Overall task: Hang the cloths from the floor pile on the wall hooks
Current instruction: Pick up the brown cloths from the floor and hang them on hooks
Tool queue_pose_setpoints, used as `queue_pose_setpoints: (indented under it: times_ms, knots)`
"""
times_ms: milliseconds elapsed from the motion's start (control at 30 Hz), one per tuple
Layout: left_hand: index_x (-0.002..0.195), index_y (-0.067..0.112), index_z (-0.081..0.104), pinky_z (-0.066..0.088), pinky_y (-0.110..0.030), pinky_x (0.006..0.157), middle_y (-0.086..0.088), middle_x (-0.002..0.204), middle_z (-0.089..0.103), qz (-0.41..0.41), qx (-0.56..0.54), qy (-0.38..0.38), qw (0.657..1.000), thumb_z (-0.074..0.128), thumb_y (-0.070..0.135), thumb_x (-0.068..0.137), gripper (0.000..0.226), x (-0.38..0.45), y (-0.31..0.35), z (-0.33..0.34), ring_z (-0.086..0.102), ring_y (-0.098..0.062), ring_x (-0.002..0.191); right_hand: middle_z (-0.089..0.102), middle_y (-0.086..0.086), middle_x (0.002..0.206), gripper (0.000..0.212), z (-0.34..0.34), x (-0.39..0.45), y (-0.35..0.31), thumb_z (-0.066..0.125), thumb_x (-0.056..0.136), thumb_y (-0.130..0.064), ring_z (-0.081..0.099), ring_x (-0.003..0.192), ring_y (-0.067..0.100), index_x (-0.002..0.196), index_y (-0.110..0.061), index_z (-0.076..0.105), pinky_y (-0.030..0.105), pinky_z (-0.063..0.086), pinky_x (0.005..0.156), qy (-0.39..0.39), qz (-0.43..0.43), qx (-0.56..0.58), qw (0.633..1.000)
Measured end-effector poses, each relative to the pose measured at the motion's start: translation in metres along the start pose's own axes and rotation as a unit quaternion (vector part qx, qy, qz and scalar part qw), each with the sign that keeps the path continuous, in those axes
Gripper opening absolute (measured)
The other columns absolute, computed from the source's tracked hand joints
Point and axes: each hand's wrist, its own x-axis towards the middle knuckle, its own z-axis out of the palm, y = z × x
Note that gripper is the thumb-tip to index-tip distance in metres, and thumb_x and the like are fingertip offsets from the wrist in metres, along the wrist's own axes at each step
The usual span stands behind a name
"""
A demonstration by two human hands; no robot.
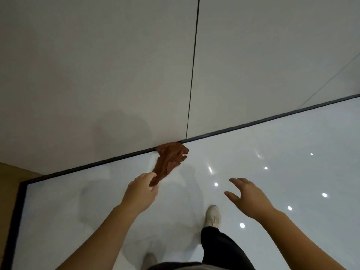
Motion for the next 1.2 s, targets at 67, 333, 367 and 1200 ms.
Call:
queue_pose_setpoints:
  times_ms: [67, 333, 367, 1200]
  knots:
    - [0.139, 0.021, 0.042, 0.042, -0.032, 0.104, 0.001, 0.139, 0.048, -0.030, -0.020, -0.014, 0.999, 0.050, 0.031, 0.094, 0.047, 0.017, 0.015, 0.011, 0.049, -0.018, 0.123, 0.044, 0.002, 0.143, 0.058, -0.025, 0.040, 0.010, 0.048, 0.092, -0.049, 0.046, 0.127, 0.019, 0.142, -0.021, 0.038, 0.029, 0.040, 0.103, -0.013, -0.024, -0.017, 0.999]
    - [0.139, 0.019, 0.042, 0.037, -0.031, 0.106, 0.001, 0.141, 0.047, -0.124, -0.070, -0.020, 0.990, 0.049, 0.028, 0.095, 0.045, 0.074, 0.035, 0.028, 0.046, -0.018, 0.127, 0.047, 0.005, 0.141, 0.056, -0.087, 0.180, -0.005, 0.050, 0.093, -0.045, 0.048, 0.125, 0.023, 0.141, -0.018, 0.040, 0.033, 0.041, 0.103, -0.076, -0.117, -0.091, 0.986]
    - [0.139, 0.019, 0.042, 0.037, -0.030, 0.106, 0.002, 0.141, 0.047, -0.132, -0.077, -0.026, 0.988, 0.049, 0.028, 0.095, 0.045, 0.079, 0.032, 0.029, 0.046, -0.018, 0.127, 0.047, 0.005, 0.140, 0.056, -0.089, 0.193, -0.013, 0.050, 0.093, -0.045, 0.048, 0.125, 0.023, 0.141, -0.018, 0.040, 0.033, 0.042, 0.102, -0.083, -0.123, -0.096, 0.984]
    - [0.132, 0.016, 0.047, 0.040, -0.034, 0.097, -0.003, 0.131, 0.055, -0.220, -0.074, -0.043, 0.972, 0.050, 0.027, 0.093, 0.041, 0.416, -0.227, 0.326, 0.054, -0.023, 0.116, 0.055, 0.005, 0.134, 0.046, 0.332, 0.642, -0.031, 0.051, 0.093, -0.040, 0.053, 0.122, 0.026, 0.132, -0.016, 0.046, 0.036, 0.042, 0.101, -0.318, -0.259, -0.307, 0.859]
